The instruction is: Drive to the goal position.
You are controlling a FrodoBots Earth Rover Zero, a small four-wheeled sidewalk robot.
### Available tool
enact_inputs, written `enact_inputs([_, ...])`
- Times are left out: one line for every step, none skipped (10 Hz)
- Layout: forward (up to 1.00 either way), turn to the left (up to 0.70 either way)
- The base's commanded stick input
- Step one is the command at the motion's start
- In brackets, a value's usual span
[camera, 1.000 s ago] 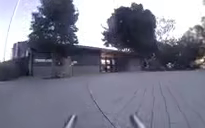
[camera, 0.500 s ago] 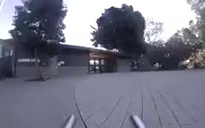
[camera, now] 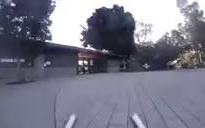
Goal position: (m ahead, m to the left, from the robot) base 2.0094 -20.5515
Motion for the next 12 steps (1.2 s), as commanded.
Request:
enact_inputs([1.0, -0.27])
enact_inputs([1.0, -0.27])
enact_inputs([1.0, -0.27])
enact_inputs([1.0, -0.27])
enact_inputs([1.0, -0.27])
enact_inputs([1.0, -0.27])
enact_inputs([1.0, -0.27])
enact_inputs([1.0, 0.0])
enact_inputs([1.0, 0.0])
enact_inputs([1.0, 0.0])
enact_inputs([1.0, 0.0])
enact_inputs([1.0, 0.0])
